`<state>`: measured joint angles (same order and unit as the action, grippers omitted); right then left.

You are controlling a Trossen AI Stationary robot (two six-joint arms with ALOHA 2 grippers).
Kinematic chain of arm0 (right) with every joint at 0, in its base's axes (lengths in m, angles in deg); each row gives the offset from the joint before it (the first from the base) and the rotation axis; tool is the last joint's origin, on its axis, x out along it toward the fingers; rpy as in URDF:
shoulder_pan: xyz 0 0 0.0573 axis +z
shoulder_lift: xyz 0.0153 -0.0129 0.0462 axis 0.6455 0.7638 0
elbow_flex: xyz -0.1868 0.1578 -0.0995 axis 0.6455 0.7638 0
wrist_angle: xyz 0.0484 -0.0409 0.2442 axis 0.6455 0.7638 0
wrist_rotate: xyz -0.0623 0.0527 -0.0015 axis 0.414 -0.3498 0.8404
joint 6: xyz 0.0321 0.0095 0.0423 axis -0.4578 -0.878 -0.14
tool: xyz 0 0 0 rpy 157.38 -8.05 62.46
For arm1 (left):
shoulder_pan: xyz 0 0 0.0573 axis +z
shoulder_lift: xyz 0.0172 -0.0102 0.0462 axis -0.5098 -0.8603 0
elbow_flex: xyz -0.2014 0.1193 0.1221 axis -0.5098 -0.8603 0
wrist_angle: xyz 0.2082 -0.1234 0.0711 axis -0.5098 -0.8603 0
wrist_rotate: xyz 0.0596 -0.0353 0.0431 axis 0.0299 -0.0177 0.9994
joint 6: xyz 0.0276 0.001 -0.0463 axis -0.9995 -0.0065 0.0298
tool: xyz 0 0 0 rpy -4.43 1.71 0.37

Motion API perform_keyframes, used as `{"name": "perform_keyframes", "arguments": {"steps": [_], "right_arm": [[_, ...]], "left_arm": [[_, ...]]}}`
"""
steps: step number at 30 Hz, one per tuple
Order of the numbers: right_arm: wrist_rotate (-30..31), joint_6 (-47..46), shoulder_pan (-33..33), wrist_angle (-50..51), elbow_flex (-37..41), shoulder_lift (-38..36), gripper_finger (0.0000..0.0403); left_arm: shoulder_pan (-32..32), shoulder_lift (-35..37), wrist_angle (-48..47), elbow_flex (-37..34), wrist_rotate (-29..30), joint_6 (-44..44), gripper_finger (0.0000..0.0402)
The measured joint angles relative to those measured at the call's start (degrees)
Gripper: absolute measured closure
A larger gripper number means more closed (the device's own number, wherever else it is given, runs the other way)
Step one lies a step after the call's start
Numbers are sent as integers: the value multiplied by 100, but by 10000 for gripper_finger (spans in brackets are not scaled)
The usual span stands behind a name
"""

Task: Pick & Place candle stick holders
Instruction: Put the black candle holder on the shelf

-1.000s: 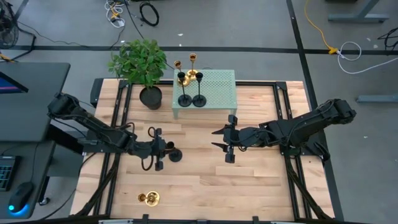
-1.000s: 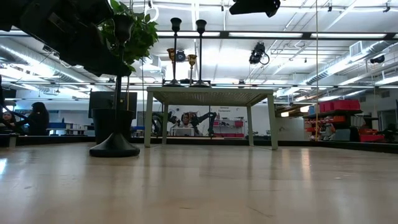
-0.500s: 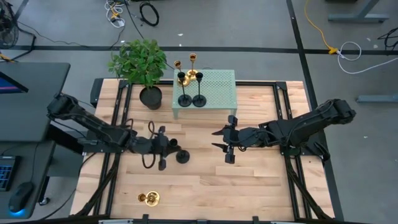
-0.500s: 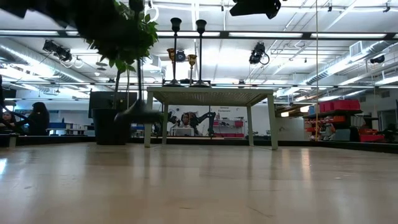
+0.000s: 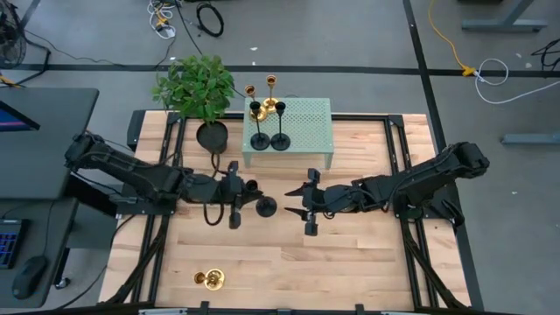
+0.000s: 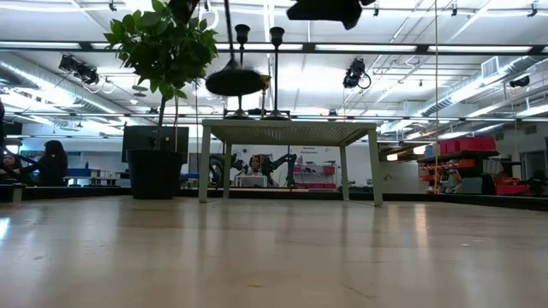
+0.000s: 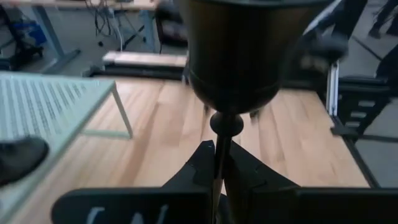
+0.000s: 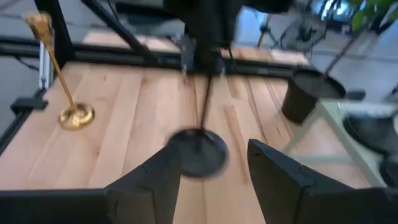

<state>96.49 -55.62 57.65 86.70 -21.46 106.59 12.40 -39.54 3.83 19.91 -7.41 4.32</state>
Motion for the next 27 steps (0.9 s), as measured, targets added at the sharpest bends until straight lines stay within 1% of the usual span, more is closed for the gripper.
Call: {"name": "perform_keyframes", "arguments": {"steps": [4,8,12,16,27], "right_arm": [[1,173,-20,-757,0,259,218],[1,358,-40,-1221,0,482,218],[8,371,-93,-1577,0,622,218],[8,397,-153,-1818,0,735,218],[9,353,-254,-2043,0,892,218]], "left_arm": [[156,0,34,160,-328,-149,388],[241,-2,21,164,-378,-148,388],[248,-144,277,168,-445,-264,388],[260,-388,699,170,-618,-451,388],[275,-757,754,415,-702,-621,388]]}}
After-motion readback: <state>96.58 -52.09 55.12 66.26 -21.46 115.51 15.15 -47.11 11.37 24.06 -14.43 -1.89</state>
